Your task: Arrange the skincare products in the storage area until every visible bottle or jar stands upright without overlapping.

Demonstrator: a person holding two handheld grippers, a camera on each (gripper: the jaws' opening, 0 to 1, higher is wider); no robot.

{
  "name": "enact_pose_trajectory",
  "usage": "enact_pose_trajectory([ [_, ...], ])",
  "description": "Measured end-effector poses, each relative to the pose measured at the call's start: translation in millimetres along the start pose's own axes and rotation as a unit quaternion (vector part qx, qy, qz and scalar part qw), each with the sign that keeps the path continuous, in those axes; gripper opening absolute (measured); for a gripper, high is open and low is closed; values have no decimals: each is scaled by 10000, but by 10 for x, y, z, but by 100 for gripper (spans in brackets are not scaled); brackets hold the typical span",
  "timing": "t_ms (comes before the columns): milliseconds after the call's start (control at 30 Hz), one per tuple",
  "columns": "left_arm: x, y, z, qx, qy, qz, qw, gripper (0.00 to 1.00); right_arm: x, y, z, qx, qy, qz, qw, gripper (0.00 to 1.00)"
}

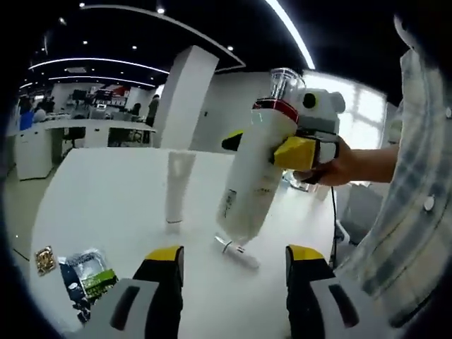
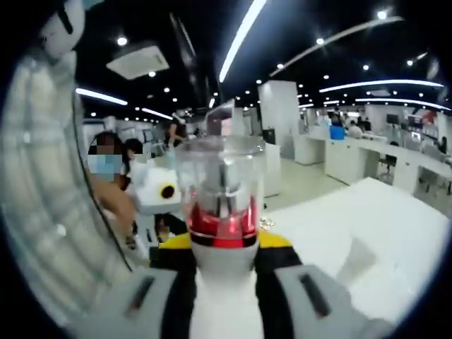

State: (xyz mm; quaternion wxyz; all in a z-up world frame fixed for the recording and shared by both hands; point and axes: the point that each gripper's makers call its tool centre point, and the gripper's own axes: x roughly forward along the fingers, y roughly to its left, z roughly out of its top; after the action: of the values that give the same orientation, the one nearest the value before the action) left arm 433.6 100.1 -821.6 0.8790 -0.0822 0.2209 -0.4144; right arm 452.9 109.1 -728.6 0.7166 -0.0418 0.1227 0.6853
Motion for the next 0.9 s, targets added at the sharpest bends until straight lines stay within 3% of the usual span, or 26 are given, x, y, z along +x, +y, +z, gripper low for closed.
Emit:
enact_pose_trajectory([
  [100, -10, 3, 62, 10, -93, -95, 9999, 63, 56, 147, 52, -130, 84, 400, 9991, 29],
  [233, 0, -44, 190, 78, -257, -335, 9991, 61, 91, 246, 94, -85, 32, 625, 9980, 29],
  [300, 7, -169, 245, -24, -363, -711, 9968, 55, 99, 294, 127, -85, -23, 714, 9974, 29],
  [433, -5, -297, 370, -35, -627, -1012, 9929, 51, 138, 413, 116, -216, 72, 915, 9955, 29],
  [667, -36, -555, 360, 4, -547, -1657, 9847, 40, 157, 572, 13, -246, 300, 1262, 9912, 29],
  [900, -2, -655, 361, -89, -574, -1744, 9830, 37, 98, 620, 23, -67, 212, 1471, 9889, 29],
])
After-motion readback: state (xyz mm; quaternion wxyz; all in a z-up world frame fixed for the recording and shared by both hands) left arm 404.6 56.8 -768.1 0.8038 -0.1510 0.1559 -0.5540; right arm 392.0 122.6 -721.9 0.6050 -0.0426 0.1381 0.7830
